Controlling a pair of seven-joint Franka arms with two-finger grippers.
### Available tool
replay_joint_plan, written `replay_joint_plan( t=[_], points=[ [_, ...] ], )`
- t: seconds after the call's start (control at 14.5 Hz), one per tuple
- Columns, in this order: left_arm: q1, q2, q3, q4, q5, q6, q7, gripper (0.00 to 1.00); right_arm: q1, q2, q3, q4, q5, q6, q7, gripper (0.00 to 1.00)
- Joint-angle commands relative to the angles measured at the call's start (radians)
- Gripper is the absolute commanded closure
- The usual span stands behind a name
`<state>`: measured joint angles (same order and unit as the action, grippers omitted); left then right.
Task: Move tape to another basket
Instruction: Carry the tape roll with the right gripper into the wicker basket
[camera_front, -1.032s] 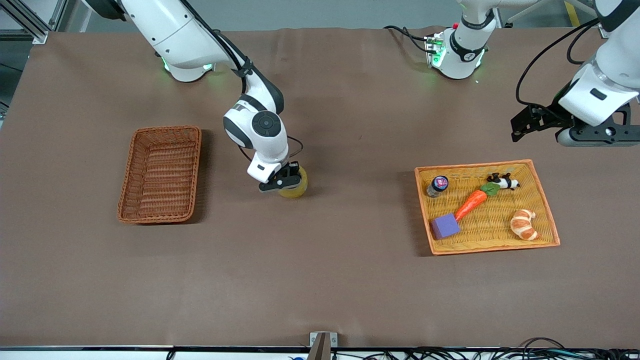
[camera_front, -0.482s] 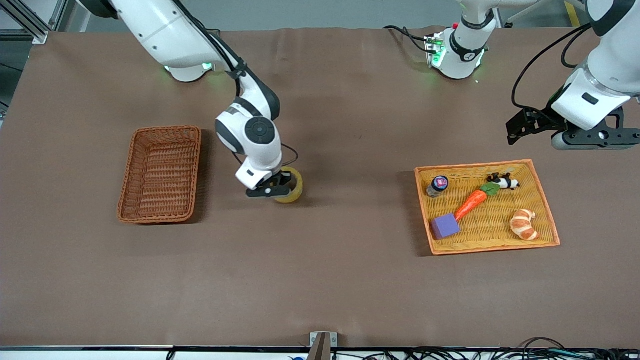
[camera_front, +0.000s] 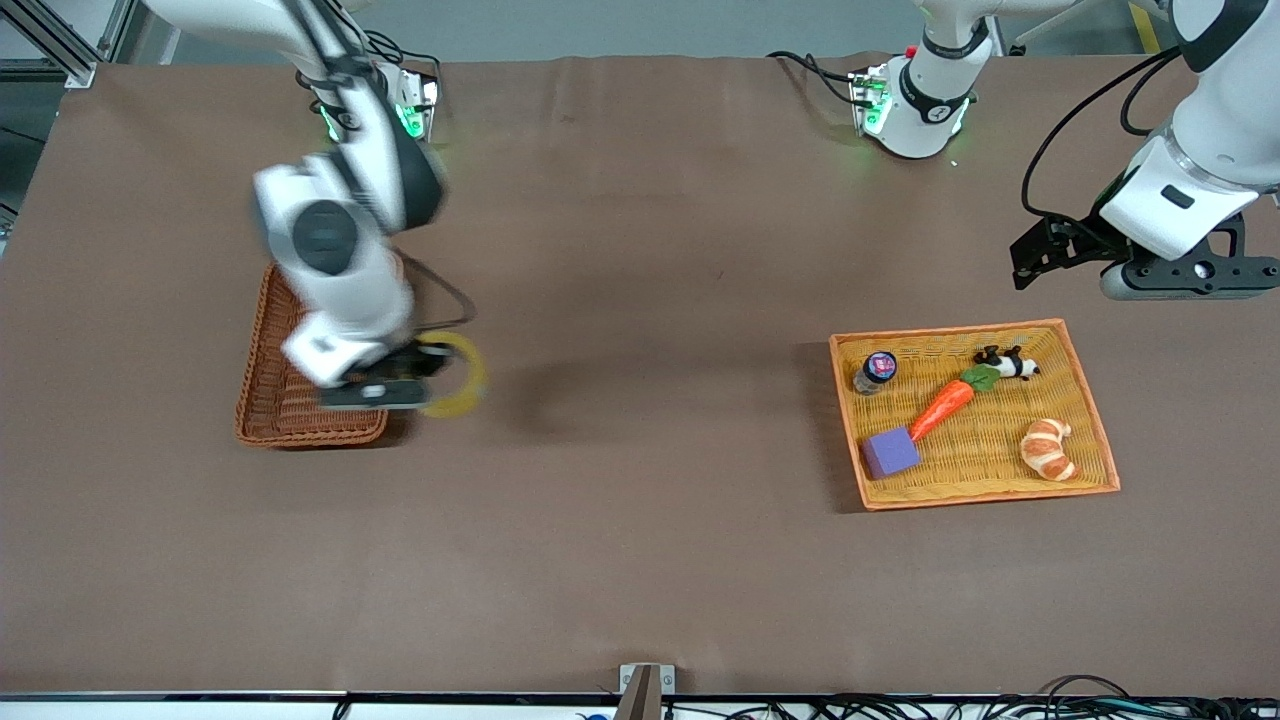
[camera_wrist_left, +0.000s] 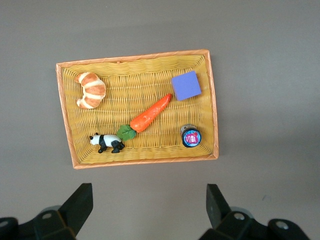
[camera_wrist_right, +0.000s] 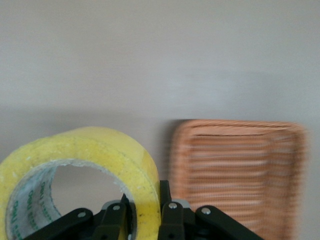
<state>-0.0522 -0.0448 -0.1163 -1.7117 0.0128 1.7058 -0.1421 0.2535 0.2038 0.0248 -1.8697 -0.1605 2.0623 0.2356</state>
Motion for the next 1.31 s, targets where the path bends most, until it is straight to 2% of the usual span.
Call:
replay_joint_plan(
  t=[0.0, 0.07, 0.21, 0.41, 0.69, 0.89, 1.24],
  points=[
    [-0.001, 0.005, -0.006, 0.02, 0.019, -0.003, -0.016, 0.0, -0.003, -0.099, -0.147, -0.153, 0.042, 0.051, -0.25, 1.0],
    [-0.001, 0.005, -0.006, 0.02, 0.019, -0.003, -0.016, 0.0, -0.002, -0.119, -0.213, -0.211, 0.042, 0.115, -0.34, 1.0],
    [0.002, 0.005, -0.006, 0.02, 0.019, -0.003, -0.013, 0.0, -0.005, -0.156, -0.282, -0.336, 0.042, 0.22, -0.43, 1.0],
    [-0.001, 0.008, -0.006, 0.021, 0.019, 0.003, -0.016, 0.0, -0.011, -0.172, -0.338, -0.495, 0.042, 0.393, -0.473, 1.0],
    [-0.003, 0.01, -0.006, 0.021, 0.019, 0.014, -0.014, 0.0, -0.013, -0.146, -0.338, -0.624, 0.042, 0.603, -0.473, 1.0],
    [-0.003, 0.016, -0.008, 0.026, 0.018, 0.017, -0.014, 0.0, -0.011, -0.081, -0.338, -0.663, 0.042, 0.702, -0.473, 0.97],
    [-0.005, 0.016, -0.014, 0.029, 0.018, 0.017, -0.016, 0.0, -0.007, -0.043, -0.336, -0.678, 0.042, 0.729, -0.473, 0.92]
  ],
)
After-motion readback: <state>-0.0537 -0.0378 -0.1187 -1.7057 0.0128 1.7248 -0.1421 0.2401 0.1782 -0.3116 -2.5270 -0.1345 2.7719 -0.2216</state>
